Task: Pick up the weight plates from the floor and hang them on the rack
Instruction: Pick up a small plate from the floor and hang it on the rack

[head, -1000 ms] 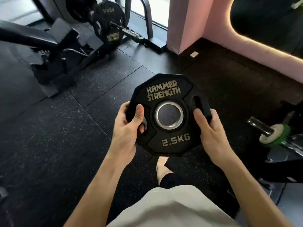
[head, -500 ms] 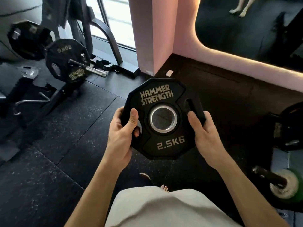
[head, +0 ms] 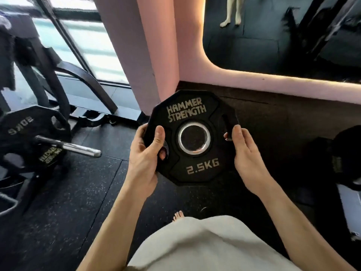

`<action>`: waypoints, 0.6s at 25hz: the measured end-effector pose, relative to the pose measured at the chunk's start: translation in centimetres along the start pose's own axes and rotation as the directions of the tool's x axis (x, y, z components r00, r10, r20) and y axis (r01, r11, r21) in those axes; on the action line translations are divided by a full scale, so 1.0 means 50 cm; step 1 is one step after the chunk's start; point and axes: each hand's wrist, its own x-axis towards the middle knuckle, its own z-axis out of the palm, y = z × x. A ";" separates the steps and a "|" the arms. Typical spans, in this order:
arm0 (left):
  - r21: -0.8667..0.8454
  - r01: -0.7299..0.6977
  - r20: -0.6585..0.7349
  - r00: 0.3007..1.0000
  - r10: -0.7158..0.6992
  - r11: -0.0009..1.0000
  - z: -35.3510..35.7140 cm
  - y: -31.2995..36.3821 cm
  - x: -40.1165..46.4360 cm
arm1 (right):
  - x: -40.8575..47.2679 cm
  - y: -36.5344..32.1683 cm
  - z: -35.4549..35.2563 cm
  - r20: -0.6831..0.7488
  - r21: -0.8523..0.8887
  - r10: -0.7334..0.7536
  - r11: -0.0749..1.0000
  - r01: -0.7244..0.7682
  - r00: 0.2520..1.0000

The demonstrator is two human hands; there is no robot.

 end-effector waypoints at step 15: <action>0.075 0.009 0.244 0.969 -0.027 0.997 0.301 0.103 0.740 | 0.658 -0.204 -0.056 -0.235 0.109 -0.082 0.988 0.110 0.968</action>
